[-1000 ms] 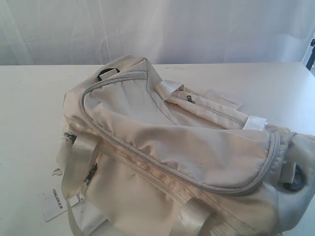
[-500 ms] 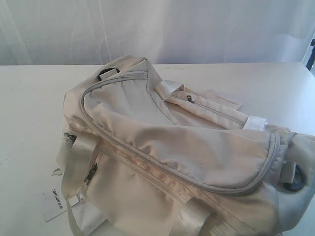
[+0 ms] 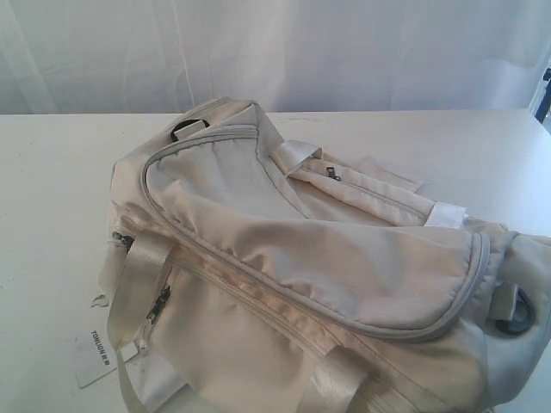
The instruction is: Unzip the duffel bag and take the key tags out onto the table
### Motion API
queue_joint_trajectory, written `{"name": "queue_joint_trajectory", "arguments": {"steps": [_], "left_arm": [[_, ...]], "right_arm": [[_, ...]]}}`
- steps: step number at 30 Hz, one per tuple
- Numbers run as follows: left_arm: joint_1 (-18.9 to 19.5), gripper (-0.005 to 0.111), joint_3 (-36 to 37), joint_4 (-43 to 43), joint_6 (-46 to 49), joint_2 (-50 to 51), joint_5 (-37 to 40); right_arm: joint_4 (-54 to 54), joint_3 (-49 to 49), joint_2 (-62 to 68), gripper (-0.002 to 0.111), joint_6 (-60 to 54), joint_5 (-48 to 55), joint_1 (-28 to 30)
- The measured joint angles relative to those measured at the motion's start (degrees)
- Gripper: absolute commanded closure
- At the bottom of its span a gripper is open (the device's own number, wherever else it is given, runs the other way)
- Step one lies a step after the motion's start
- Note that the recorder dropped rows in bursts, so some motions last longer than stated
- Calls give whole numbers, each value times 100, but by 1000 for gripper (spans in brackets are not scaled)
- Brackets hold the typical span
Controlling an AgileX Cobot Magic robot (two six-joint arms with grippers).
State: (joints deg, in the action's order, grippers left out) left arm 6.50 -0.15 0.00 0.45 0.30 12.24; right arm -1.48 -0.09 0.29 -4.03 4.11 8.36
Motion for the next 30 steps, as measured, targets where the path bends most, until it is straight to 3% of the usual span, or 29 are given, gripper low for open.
{"name": "queue_joint_trajectory", "arguments": {"steps": [7, 30], "left_arm": [[0, 107, 0, 0, 0, 0, 0], [0, 107, 0, 0, 0, 0, -429]], "right_arm": [[0, 0, 0, 108, 0, -768, 0], [0, 0, 0, 108, 36, -842, 0]]}}
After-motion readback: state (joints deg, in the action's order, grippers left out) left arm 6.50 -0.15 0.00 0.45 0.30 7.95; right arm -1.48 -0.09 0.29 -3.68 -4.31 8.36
